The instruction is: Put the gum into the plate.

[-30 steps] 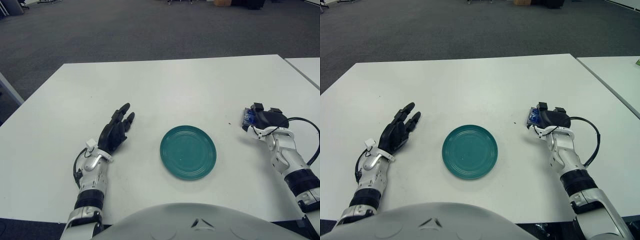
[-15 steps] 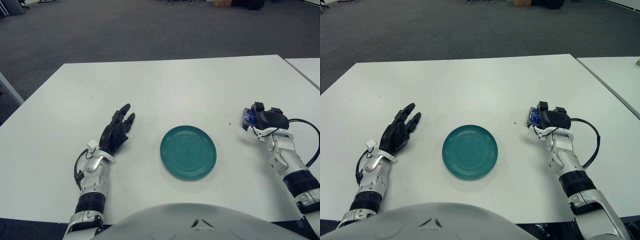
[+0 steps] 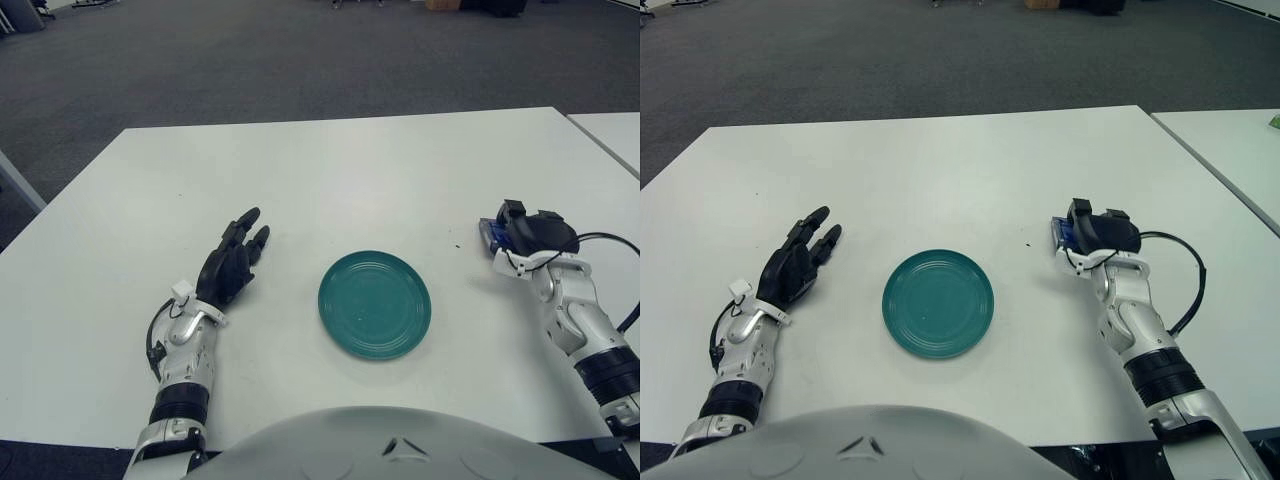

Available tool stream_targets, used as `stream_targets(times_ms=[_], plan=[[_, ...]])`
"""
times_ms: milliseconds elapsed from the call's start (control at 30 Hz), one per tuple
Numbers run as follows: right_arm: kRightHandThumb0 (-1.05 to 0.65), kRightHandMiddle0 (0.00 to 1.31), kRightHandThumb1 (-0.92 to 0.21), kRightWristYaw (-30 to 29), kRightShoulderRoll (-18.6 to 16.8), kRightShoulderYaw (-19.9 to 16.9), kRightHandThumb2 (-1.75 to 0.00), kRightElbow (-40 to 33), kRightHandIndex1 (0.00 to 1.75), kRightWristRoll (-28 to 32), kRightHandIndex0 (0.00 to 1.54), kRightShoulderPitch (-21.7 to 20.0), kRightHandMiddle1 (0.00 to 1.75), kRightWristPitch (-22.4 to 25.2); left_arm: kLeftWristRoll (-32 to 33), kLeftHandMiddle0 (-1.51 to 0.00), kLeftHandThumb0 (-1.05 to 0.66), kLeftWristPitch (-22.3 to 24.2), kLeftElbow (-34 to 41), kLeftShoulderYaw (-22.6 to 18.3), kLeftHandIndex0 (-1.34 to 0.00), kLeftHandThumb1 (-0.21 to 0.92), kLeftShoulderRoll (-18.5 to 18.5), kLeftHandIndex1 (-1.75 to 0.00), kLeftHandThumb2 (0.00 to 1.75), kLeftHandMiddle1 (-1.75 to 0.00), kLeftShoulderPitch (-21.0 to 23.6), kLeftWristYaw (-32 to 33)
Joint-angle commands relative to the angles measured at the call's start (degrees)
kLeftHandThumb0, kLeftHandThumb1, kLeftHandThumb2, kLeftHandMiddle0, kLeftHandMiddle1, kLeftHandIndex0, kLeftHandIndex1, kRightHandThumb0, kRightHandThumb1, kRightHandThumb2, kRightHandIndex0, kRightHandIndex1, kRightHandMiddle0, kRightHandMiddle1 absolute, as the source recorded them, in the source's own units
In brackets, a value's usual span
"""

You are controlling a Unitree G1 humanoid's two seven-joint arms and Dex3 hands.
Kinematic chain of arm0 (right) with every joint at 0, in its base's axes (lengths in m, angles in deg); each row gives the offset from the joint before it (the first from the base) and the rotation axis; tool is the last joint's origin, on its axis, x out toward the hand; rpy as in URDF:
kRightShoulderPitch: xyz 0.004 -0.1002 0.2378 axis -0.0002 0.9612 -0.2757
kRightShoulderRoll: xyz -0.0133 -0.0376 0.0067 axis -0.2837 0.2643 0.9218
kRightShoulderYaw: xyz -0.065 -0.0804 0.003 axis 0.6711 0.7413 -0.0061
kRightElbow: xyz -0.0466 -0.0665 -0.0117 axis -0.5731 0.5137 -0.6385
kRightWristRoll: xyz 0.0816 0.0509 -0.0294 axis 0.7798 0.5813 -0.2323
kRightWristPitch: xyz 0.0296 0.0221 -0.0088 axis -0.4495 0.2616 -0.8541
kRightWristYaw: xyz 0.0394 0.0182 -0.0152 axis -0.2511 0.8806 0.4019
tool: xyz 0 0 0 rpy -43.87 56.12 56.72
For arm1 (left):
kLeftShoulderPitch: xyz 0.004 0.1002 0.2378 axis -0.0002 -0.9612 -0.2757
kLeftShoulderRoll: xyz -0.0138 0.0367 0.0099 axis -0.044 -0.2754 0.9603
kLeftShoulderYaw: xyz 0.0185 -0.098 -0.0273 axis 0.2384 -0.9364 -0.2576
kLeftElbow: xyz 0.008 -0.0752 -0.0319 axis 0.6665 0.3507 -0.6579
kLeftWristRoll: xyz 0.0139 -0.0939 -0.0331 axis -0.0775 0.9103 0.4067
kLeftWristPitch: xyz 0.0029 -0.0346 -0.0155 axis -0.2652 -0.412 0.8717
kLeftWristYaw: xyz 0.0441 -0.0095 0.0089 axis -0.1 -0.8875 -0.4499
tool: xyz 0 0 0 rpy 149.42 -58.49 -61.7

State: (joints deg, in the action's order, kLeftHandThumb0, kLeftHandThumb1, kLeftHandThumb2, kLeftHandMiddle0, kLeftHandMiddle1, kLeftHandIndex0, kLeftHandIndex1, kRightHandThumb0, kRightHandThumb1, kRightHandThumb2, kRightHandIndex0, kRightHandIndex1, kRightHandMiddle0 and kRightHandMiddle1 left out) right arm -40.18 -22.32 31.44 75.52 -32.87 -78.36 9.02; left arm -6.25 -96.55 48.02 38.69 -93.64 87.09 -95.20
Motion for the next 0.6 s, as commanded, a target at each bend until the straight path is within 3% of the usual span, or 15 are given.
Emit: stream_targets(times_ms=[0,300,567], plan=[[-0.39,0.41,-0.64,1.4,0.3,-0.3,-0.84,-3.9,0.36,-2.0,0.38,-0.4,1.68,0.9,0.0,-0.29,-1.04,0.9,-1.1,0.2,0.00,0.92,0.2,-0.54,0.77,-0.10,-1.0,-0.3],[-0.40,0.46,-0.61,9.8,0.3,-1.4,-0.85,-16.6,0.34,-6.0,0.42,-1.3,1.64,3.5,-0.1,-0.27,-1.05,-0.5,-1.8,0.3,0.00,0.92,0.5,-0.48,0.79,-0.11,-1.0,-0.4],[-0.40,0.43,-0.64,18.0,-0.3,-2.0,-0.84,-26.3,0.32,-10.2,0.42,-0.7,1.67,3.6,0.4,-0.28,-1.03,-6.4,-13.4,-1.9,0.00,0.92,-0.1,-0.52,0.77,-0.13,2.5,-4.1]])
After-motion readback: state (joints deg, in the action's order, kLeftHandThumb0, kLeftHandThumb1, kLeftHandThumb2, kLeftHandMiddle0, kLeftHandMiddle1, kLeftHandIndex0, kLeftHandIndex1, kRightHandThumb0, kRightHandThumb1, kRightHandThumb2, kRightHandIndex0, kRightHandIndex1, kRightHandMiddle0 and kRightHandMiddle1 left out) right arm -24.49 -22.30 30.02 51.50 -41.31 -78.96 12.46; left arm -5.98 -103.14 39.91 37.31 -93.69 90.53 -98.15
